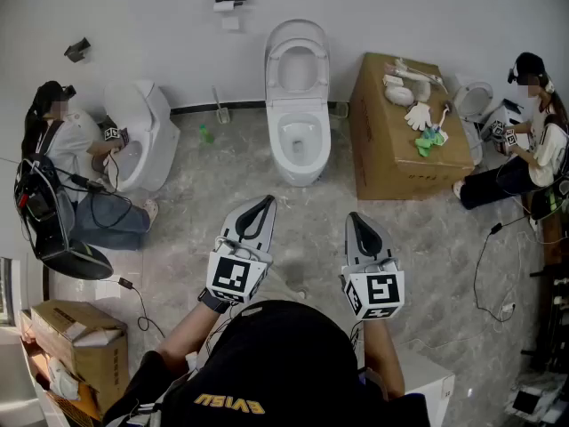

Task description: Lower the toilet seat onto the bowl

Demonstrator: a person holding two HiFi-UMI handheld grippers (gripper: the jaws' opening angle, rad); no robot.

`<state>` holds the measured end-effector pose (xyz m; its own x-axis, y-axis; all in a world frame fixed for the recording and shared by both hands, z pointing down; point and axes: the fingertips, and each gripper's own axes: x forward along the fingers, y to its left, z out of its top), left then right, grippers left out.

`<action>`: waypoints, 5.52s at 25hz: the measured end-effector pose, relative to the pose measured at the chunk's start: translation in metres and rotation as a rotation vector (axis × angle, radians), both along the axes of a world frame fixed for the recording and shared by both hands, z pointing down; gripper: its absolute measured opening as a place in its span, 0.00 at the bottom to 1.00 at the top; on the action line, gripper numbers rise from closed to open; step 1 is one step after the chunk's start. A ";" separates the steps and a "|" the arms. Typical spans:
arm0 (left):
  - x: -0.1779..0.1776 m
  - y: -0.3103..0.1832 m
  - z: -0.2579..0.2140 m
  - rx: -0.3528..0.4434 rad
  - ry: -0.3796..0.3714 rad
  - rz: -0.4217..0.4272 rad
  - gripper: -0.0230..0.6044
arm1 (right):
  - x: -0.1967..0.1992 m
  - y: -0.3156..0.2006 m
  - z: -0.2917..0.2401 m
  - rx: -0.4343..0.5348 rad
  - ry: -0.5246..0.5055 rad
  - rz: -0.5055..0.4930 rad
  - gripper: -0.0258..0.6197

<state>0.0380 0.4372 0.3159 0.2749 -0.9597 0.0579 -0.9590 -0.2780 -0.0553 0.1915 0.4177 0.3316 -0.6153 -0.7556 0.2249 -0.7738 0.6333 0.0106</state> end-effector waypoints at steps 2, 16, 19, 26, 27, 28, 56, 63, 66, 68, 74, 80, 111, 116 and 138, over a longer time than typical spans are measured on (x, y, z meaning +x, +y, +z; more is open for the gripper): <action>-0.002 -0.001 0.000 0.013 0.020 -0.005 0.06 | 0.002 -0.001 0.005 -0.003 0.016 -0.004 0.03; 0.002 0.008 -0.003 0.057 -0.064 0.042 0.06 | -0.003 0.008 0.019 -0.022 0.035 -0.005 0.03; 0.004 0.010 0.011 -0.009 -0.096 0.063 0.06 | -0.004 0.011 0.023 -0.037 0.039 -0.009 0.03; -0.002 0.005 0.014 -0.047 -0.054 0.062 0.08 | 0.003 0.012 0.032 -0.077 0.035 0.011 0.03; -0.003 0.004 0.014 -0.043 -0.039 0.067 0.22 | 0.005 0.014 0.034 -0.085 0.034 0.017 0.03; -0.004 0.003 0.012 -0.034 -0.027 0.072 0.34 | 0.006 0.015 0.036 -0.091 0.034 0.021 0.03; -0.016 -0.003 -0.036 0.160 -0.025 -0.084 0.66 | 0.008 0.026 0.060 -0.182 -0.015 -0.002 0.03; -0.018 -0.019 -0.029 0.145 -0.067 -0.106 0.63 | 0.020 0.003 0.067 -0.212 -0.019 0.022 0.03; -0.029 -0.035 -0.022 0.128 -0.077 -0.114 0.63 | 0.017 -0.010 0.073 -0.232 -0.021 0.040 0.03; -0.037 -0.049 -0.020 0.124 -0.065 -0.122 0.63 | 0.014 -0.022 0.074 -0.238 -0.018 0.048 0.03; -0.064 -0.102 -0.013 0.093 -0.053 -0.099 0.63 | -0.011 -0.072 0.066 -0.226 0.004 0.066 0.03; -0.090 -0.161 -0.007 0.037 -0.006 0.010 0.63 | -0.055 -0.124 0.049 -0.230 -0.003 0.087 0.03; -0.138 -0.334 0.055 -0.118 -0.007 0.162 0.63 | -0.165 -0.262 0.092 -0.286 0.111 -0.013 0.03; -0.130 -0.378 0.079 -0.200 0.071 0.073 0.63 | -0.150 -0.304 0.103 -0.296 0.099 -0.068 0.03; -0.153 -0.616 0.153 -0.395 -0.223 0.193 0.60 | -0.027 -0.422 0.190 -0.529 -0.014 0.196 0.03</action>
<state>-0.1149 -0.1784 0.4685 0.3847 -0.7854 0.4848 -0.8650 -0.4901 -0.1075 0.1645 -0.0043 0.5215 -0.4805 -0.6421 0.5973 -0.8753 0.3941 -0.2805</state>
